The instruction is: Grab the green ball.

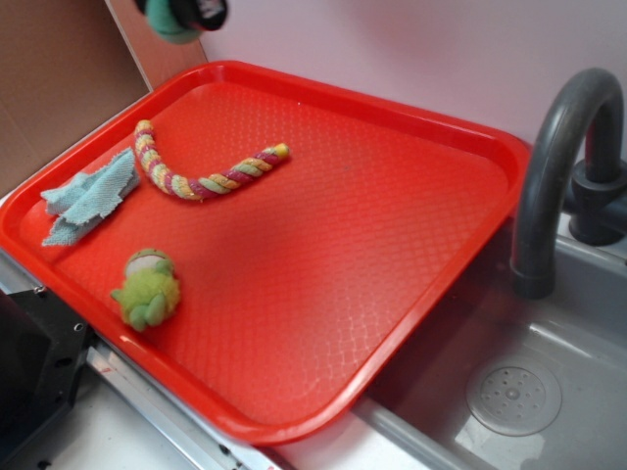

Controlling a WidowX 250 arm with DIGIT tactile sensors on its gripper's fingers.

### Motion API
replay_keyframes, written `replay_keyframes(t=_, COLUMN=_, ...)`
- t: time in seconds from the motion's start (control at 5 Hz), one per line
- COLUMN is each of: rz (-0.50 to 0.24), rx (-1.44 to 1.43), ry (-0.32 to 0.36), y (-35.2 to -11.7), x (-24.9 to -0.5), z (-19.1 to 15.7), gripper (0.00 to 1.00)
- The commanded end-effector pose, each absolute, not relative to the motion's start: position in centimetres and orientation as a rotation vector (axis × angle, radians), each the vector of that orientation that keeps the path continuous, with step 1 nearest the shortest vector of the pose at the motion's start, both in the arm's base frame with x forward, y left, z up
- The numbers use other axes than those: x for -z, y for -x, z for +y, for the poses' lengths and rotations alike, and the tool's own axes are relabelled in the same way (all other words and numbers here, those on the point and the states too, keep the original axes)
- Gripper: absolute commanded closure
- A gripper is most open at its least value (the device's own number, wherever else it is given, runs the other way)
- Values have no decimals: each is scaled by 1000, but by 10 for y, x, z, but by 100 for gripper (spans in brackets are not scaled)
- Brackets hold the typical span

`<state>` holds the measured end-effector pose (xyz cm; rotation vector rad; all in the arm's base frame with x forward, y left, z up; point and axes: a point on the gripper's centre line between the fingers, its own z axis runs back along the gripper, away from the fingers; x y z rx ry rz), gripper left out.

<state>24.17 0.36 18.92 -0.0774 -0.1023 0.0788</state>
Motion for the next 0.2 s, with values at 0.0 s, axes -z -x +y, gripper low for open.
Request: replay_keyframes(t=0.0, rz=-135, rx=-53, ry=131, y=-217, x=-201, z=13, gripper=100)
